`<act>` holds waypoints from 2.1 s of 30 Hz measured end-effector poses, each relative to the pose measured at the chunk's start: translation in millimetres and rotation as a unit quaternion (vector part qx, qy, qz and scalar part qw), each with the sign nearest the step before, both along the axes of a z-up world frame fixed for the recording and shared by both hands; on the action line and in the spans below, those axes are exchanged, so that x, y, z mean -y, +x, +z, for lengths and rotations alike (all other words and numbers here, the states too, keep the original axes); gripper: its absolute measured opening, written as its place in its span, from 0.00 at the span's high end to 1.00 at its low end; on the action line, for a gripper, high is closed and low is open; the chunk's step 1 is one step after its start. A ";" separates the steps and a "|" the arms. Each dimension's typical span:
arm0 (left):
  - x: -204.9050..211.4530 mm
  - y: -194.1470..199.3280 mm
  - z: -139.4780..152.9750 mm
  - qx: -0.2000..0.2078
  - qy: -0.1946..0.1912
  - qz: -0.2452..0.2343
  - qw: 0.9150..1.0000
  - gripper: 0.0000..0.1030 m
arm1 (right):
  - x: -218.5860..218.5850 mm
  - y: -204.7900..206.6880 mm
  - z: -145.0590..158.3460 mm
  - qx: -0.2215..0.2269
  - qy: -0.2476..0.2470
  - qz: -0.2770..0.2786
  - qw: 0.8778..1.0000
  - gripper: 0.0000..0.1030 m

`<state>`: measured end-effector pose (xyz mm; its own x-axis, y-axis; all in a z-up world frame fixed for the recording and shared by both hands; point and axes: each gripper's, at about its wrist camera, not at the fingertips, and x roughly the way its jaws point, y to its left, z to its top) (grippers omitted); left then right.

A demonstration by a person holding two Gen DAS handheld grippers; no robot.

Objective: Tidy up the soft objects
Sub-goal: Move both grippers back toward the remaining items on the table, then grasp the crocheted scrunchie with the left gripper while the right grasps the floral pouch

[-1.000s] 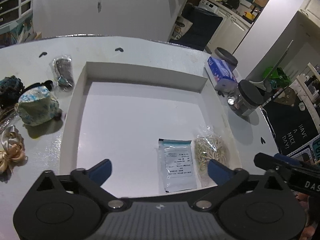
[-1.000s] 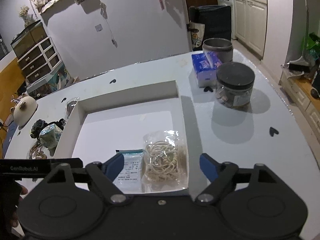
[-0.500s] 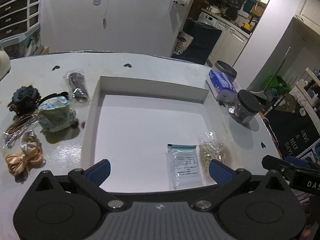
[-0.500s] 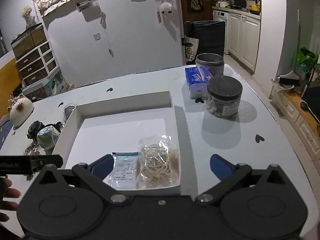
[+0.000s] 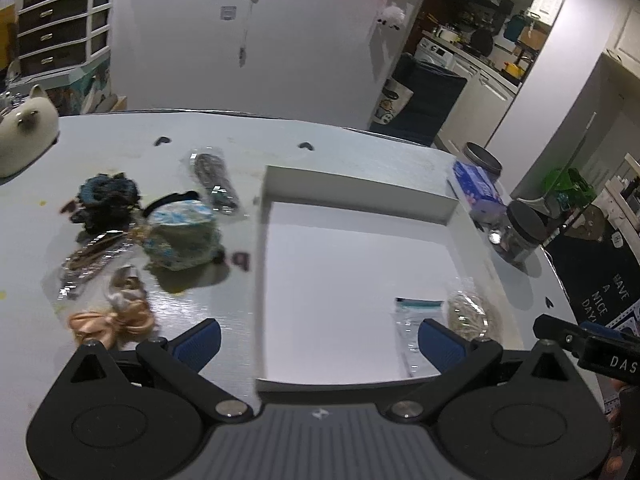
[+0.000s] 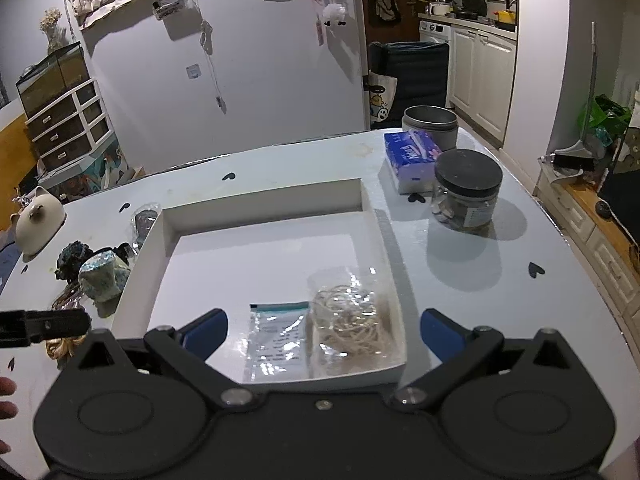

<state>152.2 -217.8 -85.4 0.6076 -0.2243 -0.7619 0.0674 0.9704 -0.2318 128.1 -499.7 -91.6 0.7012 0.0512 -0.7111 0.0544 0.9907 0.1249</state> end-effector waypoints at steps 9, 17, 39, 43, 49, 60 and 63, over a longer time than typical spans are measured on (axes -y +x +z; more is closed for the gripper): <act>-67.8 3.2 4.6 0.004 0.007 0.014 1.000 0.00 | -57.0 8.8 1.0 -0.001 -0.001 0.006 1.000 0.00; -126.1 9.6 3.8 0.004 0.010 0.029 1.000 0.00 | -113.8 19.6 2.3 0.001 -0.005 0.016 1.000 0.00; -240.6 75.6 -2.0 0.042 0.008 0.001 0.999 0.00 | -248.3 72.3 -0.6 0.036 -0.005 0.062 0.997 0.00; -247.0 97.7 -8.7 0.049 0.012 -0.015 0.999 0.00 | -262.7 84.0 -4.6 0.037 -0.014 0.072 0.997 0.00; -251.2 131.7 -26.7 0.033 -0.021 -0.035 0.999 0.00 | -278.9 101.9 -14.2 0.018 -0.034 0.076 0.996 0.00; -243.7 179.7 -64.0 0.000 -0.032 -0.046 0.998 0.01 | -306.8 133.0 -27.7 -0.013 -0.051 0.112 0.992 0.00; -242.8 190.6 -72.4 -0.009 -0.033 -0.047 0.998 0.03 | -311.7 141.6 -32.5 -0.022 -0.048 0.123 0.991 0.05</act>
<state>342.8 24.9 -157.8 0.5679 -0.3310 -0.7536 0.1538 0.9421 -0.2979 269.8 -188.0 -124.1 0.6440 0.1474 -0.7507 -0.1861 0.9820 0.0331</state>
